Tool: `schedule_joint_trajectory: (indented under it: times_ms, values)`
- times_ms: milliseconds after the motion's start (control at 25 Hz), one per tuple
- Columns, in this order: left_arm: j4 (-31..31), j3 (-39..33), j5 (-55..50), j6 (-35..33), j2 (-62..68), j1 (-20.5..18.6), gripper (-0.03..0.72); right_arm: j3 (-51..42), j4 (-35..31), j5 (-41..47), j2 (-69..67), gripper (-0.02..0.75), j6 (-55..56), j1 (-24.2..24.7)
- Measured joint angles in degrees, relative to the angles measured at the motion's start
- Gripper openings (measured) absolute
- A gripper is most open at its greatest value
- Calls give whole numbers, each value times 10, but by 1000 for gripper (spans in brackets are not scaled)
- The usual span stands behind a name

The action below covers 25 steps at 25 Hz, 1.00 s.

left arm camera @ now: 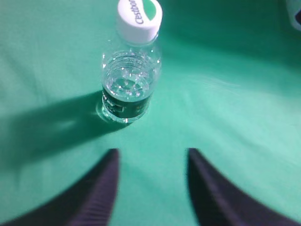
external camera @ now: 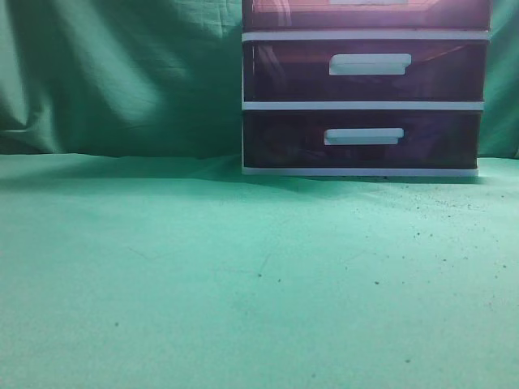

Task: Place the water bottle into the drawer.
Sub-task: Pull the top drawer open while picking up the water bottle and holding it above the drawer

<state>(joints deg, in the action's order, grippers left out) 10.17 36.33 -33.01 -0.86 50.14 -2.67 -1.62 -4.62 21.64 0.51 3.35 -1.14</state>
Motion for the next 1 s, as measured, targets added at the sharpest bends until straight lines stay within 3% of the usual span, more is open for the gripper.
schedule_joint_trajectory:
  times_ms: [120,200,480,520,840,1000]
  values:
    - [0,20,9,-1,47,0,575,0,0,0,0,0,0,0]
    - [0,26,29,-2,79,0,647,0,0,0,0,0,0,0]
    - [3,30,122,-3,173,0,639,0,0,0,0,0,0,0]
    - [3,31,148,-3,206,0,599,0,0,0,0,0,0,0]
    - [3,83,189,-38,320,0,599,0,0,0,0,0,0,0]
    - [4,96,208,-58,352,1,419,0,0,0,0,0,0,0]
